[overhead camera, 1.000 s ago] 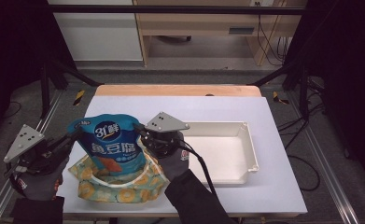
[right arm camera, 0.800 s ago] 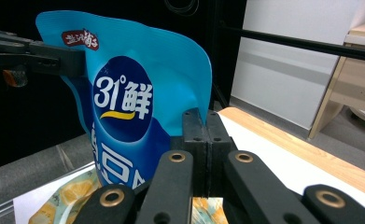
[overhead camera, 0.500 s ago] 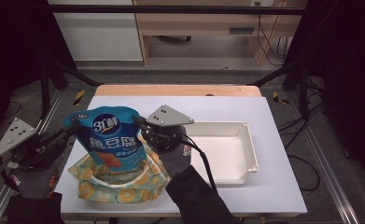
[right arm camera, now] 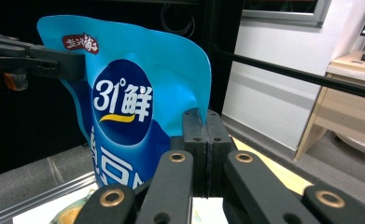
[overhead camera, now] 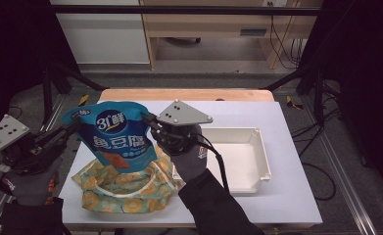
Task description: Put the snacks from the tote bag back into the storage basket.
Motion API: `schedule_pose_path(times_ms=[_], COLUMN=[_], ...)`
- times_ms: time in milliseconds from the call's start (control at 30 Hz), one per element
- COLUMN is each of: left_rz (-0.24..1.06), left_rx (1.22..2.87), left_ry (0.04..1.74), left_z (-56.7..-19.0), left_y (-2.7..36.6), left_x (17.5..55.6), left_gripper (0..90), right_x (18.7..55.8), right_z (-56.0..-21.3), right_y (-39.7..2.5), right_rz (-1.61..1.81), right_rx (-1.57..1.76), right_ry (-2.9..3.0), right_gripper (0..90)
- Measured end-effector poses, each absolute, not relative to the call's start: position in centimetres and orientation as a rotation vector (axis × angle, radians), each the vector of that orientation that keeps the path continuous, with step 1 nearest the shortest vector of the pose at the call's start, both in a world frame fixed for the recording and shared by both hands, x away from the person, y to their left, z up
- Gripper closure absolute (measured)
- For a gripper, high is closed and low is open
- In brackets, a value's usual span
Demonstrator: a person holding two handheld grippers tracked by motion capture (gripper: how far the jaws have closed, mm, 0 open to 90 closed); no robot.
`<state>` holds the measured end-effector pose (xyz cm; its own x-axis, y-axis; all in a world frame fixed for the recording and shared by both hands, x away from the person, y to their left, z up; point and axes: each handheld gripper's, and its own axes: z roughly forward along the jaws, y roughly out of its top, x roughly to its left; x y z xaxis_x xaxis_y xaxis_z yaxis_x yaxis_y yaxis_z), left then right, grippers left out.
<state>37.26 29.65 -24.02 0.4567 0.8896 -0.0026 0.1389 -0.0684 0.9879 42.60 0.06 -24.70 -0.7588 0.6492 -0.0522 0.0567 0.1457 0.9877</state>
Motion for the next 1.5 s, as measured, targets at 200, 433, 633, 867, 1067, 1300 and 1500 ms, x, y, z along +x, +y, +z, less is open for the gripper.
schedule_pose_path(times_ms=[200,433,633,867,1067,1300,1500], left_rz=[0.795,0.782,0.773,0.76,0.747,0.747,0.714], left_rx=[1.533,1.533,1.538,1.543,1.556,1.57,1.581], left_ry=[0.923,0.903,0.884,0.859,0.831,0.79,0.787], left_z=[-23.4,-23.0,-22.4,-22.2,-22.0,-22.0,-22.2], left_y=[29.0,27.7,26.5,24.9,23.2,21.0,19.5], left_x=[37.4,37.7,38.1,38.4,38.7,39.2,39.6], left_gripper=[89.8,89.8,89.8,89.8,89.9,89.9,89.8], right_x=[42.4,42.3,42.1,41.7,41.3,40.8,40.7], right_z=[-23.9,-23.2,-22.7,-22.0,-21.9,-21.8,-22.1], right_y=[-0.9,-2.2,-3.4,-5.1,-6.9,-9.2,-10.8], right_rz=[1.652,1.649,1.645,1.624,1.61,1.592,1.581], right_rx=[0.674,0.684,0.689,0.701,0.721,0.748,0.773], right_ry=[1.942,1.929,1.915,1.897,1.876,1.847,1.834], right_gripper=[90.0,90.0,90.0,90.0,90.0,90.0,90.0])
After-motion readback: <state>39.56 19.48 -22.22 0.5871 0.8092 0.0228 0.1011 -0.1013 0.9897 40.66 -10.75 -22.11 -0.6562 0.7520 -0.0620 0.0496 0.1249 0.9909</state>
